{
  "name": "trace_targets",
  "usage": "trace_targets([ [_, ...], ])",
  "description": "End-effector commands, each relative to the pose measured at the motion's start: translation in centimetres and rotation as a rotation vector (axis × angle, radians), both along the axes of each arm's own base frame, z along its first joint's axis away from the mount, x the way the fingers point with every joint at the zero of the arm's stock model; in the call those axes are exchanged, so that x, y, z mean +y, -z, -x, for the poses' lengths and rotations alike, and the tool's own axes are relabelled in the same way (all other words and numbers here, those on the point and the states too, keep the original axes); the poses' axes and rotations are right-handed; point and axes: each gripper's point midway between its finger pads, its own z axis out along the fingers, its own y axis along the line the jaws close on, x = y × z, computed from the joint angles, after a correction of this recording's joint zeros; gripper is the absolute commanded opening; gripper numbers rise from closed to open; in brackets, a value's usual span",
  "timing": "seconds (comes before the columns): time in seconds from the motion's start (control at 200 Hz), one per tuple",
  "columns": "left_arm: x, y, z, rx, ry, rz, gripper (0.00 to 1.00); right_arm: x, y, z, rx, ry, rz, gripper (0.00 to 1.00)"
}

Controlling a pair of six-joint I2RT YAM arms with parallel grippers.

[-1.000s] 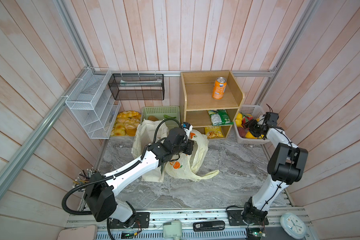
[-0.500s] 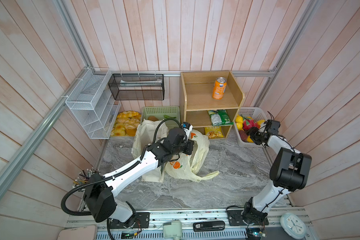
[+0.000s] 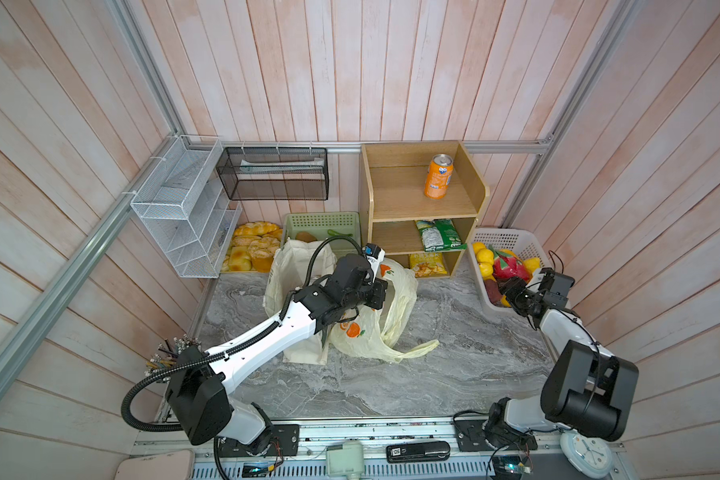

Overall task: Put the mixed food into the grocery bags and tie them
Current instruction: 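Lower the right gripper into the white basket and grasp a yellow pear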

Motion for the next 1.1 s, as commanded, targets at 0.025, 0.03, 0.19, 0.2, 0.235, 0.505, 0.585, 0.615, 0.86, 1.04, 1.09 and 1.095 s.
trace_targets([
  [0.025, 0.2, -1.7, -0.5, -0.039, 0.000, 0.006, 0.00, 0.8, 1.3, 1.0, 0.081, 0.003, -0.074, 0.65],
  [0.03, 0.1, -1.8, -0.5, -0.039, 0.000, 0.007, 0.00, 0.8, 1.2, 0.8, 0.080, 0.000, -0.074, 0.65],
  [0.19, 0.2, -1.5, -0.8, -0.034, -0.005, -0.002, 0.00, 1.1, 0.5, -2.0, 0.075, -0.070, -0.085, 0.68],
  [0.2, 0.2, -1.4, -0.8, -0.032, -0.005, -0.004, 0.00, 1.1, 0.5, -2.2, 0.075, -0.073, -0.085, 0.69],
  [0.235, 0.2, -1.5, -0.8, -0.034, -0.005, -0.002, 0.00, 1.2, 0.6, -2.7, 0.078, -0.084, -0.086, 0.69],
  [0.505, 0.7, -1.6, -0.7, -0.034, -0.017, -0.011, 0.00, 2.3, 1.8, -6.7, 0.098, -0.152, -0.089, 0.73],
  [0.585, 1.0, -1.7, -0.7, -0.041, -0.023, -0.011, 0.00, 2.3, 2.1, -7.5, 0.107, -0.156, -0.075, 0.75],
  [0.615, 1.1, -1.7, -0.7, -0.041, -0.026, -0.012, 0.00, 2.3, 2.3, -7.7, 0.112, -0.159, -0.073, 0.76],
  [0.86, 1.3, -1.7, -0.6, -0.043, -0.032, -0.008, 0.00, 1.7, 3.5, -9.2, 0.154, -0.152, -0.023, 0.76],
  [1.04, 1.3, -1.9, -0.6, -0.045, -0.028, -0.002, 0.00, 1.0, 3.6, -10.0, 0.158, -0.141, 0.029, 0.76],
  [1.09, 1.3, -1.9, -0.7, -0.045, -0.030, -0.002, 0.00, 1.2, 3.9, -10.2, 0.161, -0.152, 0.021, 0.76],
  [1.095, 1.3, -1.9, -0.7, -0.045, -0.029, -0.002, 0.00, 1.3, 3.9, -10.2, 0.161, -0.154, 0.021, 0.76],
])
